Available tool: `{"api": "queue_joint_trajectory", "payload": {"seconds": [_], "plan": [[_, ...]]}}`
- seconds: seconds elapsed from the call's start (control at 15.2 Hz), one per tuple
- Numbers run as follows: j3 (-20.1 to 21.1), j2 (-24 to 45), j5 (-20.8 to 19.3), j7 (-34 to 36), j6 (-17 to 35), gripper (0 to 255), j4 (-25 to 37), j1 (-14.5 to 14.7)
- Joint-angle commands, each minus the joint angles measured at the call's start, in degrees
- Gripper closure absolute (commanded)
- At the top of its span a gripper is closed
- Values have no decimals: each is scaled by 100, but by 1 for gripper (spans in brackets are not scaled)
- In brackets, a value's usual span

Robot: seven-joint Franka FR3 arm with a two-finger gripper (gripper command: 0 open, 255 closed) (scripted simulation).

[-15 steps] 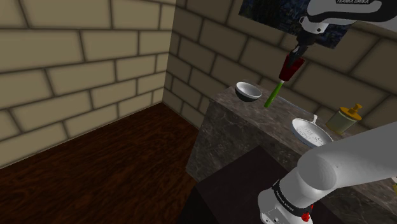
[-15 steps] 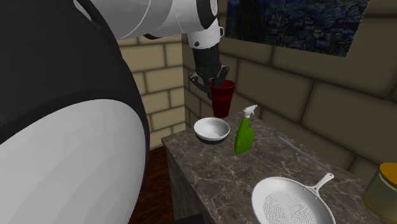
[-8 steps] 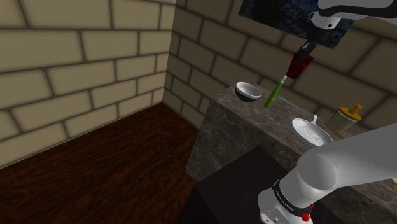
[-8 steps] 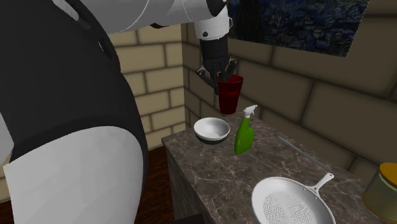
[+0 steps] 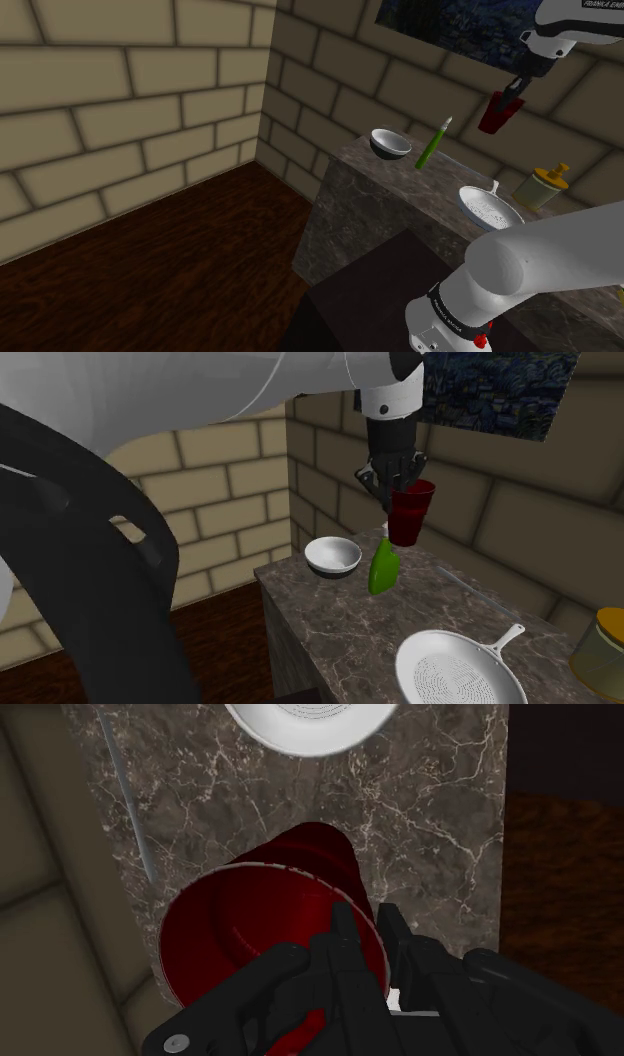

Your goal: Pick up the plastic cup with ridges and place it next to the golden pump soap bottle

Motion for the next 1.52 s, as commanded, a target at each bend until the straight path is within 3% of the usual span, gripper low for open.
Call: {"api": "queue_joint_trajectory", "payload": {"seconds": [0.0,0.53,0.92,1.25,1.45], "plan": [[-219,-34,-49,-296,29,255,15,-81],[-1154,78,-105,-1446,107,255,354,-283],[-2075,475,100,-2434,183,255,876,-262],[-3166,1138,648,-3448,246,255,1498,-58],[-4195,1920,1459,-4325,255,255,1970,186]]}}
